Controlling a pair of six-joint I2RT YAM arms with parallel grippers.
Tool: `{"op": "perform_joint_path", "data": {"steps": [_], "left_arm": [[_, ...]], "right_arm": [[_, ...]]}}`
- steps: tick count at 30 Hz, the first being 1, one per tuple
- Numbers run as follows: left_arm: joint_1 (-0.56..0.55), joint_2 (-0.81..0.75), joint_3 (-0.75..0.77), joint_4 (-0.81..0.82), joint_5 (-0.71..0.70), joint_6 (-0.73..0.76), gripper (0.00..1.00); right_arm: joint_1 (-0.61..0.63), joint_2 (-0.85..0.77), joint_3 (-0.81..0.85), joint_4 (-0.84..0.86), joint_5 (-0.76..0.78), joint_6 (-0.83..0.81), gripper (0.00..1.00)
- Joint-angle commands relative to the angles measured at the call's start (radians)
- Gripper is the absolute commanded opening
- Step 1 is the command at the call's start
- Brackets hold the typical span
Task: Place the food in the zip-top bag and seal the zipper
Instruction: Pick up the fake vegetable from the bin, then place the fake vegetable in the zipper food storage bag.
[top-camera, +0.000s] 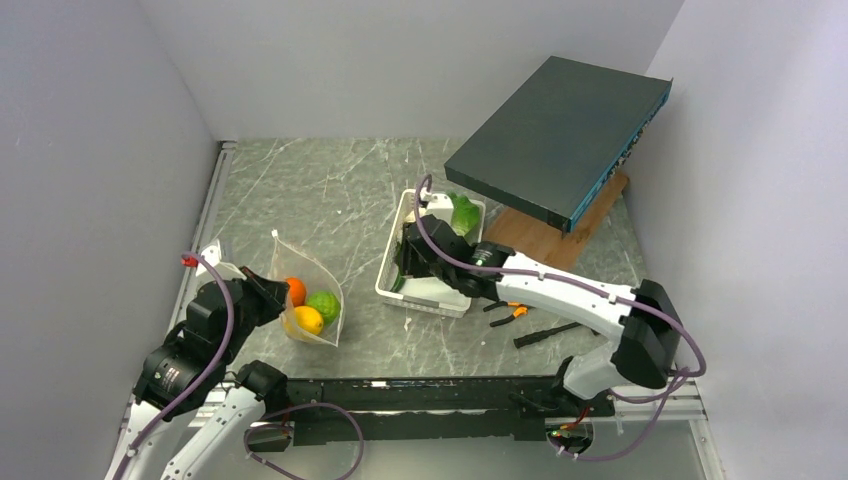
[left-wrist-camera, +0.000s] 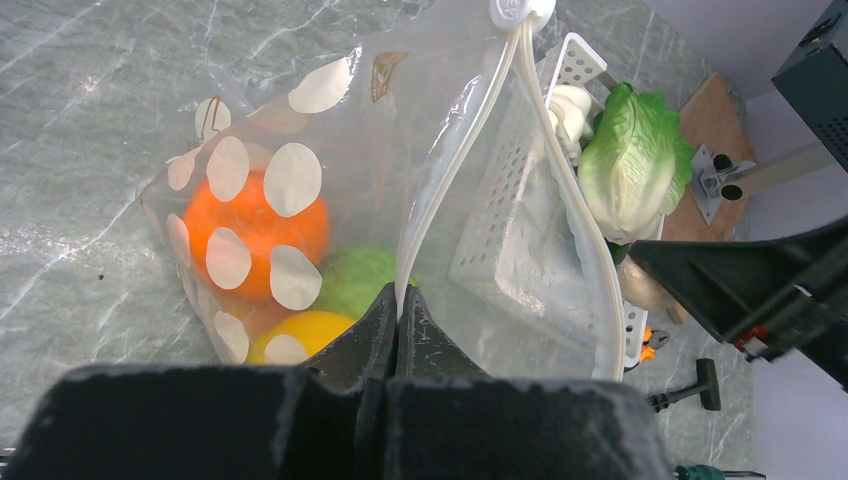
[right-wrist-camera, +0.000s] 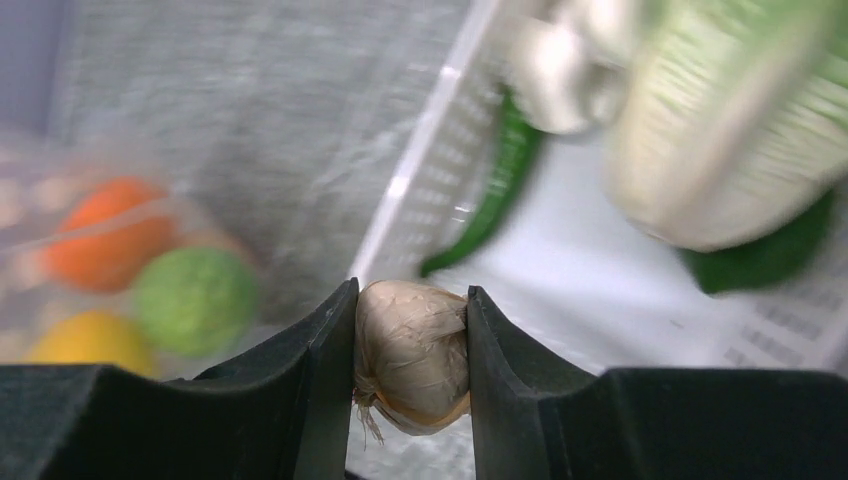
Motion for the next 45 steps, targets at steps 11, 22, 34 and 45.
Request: {"op": "perform_joint_path", "data": {"steps": [11,22,34,45], "left_arm": [[-0.001,-0.012,0.005,0.017,0.027,-0.019,0.0],[-0.002,-0.001,0.026,0.015,0.033,-0.008,0.0],[-0.001,-0.009,-0.032,0.063,0.055,-0.011,0.0],[-0.003,-0.029,-0.065,0.091,0.075,-0.003,0.0]], "right_arm": [[0.266,0.012,0.13,0.542,-0.311,-0.398,0.11],[0.286,0.22,0.414,0.257,-0.142,-0.439,0.56],[0.33,0.112,0.354,0.132,-0.074,-0.378,0.78],[0.336,-0.141,0.115,0.032,0.178,-0.305,0.73]]}}
